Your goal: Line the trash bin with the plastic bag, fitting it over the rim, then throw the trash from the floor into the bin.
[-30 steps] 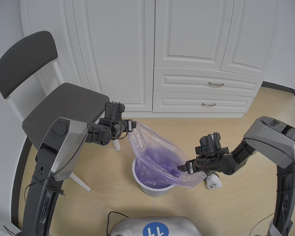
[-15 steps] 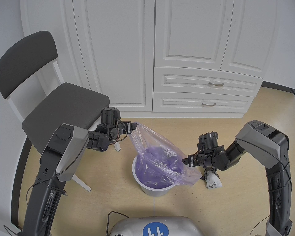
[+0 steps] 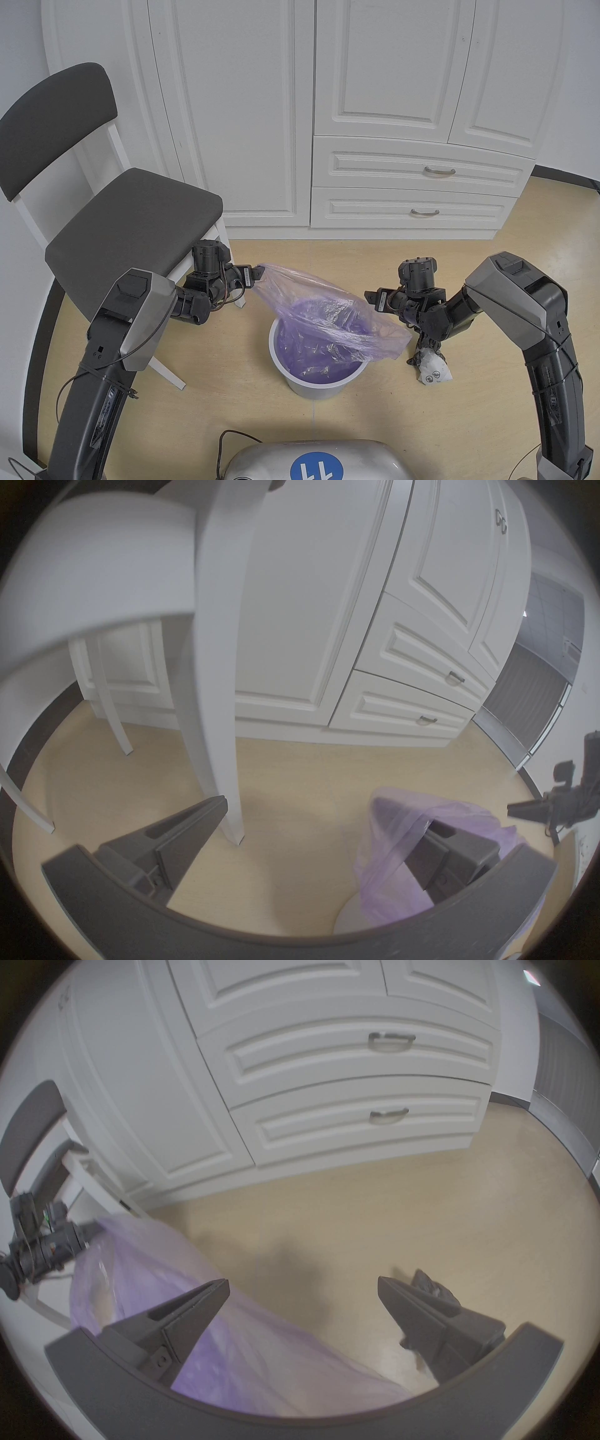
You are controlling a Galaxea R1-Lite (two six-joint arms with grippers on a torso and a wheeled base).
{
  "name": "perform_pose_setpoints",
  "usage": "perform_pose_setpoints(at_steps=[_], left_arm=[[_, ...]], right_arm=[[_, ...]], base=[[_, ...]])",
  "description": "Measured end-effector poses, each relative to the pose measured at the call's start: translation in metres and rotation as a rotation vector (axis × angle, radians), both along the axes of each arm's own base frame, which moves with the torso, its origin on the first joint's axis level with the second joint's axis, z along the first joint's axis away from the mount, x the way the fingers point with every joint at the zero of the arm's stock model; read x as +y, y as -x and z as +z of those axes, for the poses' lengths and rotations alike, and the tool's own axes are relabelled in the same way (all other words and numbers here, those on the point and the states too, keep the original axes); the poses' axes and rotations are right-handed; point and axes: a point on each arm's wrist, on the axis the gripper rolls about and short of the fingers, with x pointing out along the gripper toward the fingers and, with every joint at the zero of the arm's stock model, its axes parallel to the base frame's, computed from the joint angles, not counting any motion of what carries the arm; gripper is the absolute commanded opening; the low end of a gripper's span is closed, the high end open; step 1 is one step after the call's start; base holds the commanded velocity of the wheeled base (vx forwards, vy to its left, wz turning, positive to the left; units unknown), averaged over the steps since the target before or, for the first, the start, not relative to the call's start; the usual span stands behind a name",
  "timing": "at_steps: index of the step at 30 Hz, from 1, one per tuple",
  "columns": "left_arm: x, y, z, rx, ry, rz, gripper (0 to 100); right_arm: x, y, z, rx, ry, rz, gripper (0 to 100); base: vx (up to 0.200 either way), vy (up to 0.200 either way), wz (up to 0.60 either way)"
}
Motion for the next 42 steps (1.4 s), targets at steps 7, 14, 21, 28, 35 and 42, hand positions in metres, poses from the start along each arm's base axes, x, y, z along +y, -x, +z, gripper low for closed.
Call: perform_pose_setpoints(at_steps=[7,14,21,28,35,42], left_arm=[[0.009,0.001,-0.019,0.086,-0.035,0.052,100],[0.011,0.015,-0.012,0.296,-0.105,0.073,100],[0.013,0.036,0.004,0.516,-0.190,0.081,100],[0.009,0.047,0.018,0.581,-0.222,0.078,100],[0.008,0.057,0.038,0.580,-0.213,0.065,100],[0.007,0.078,0.067,0.563,-0.195,0.026,100]], right_arm=[[0.000,0.003,-0.008,-0.008,0.013,-0.002,100],[0.001,0.039,0.011,0.047,0.094,0.089,100],[0.019,0.069,0.031,0.059,0.125,0.177,100],[0.047,0.088,0.029,0.097,0.167,0.280,100],[0.059,0.092,0.033,0.164,0.260,0.420,100],[0.072,0.088,0.040,0.083,0.402,0.575,100]], base=[[0.000,0.000,0.00],[0.000,0.000,0.00],[0.000,0.000,0.00],[0.000,0.000,0.00],[0.000,0.000,0.00],[0.000,0.000,0.00]])
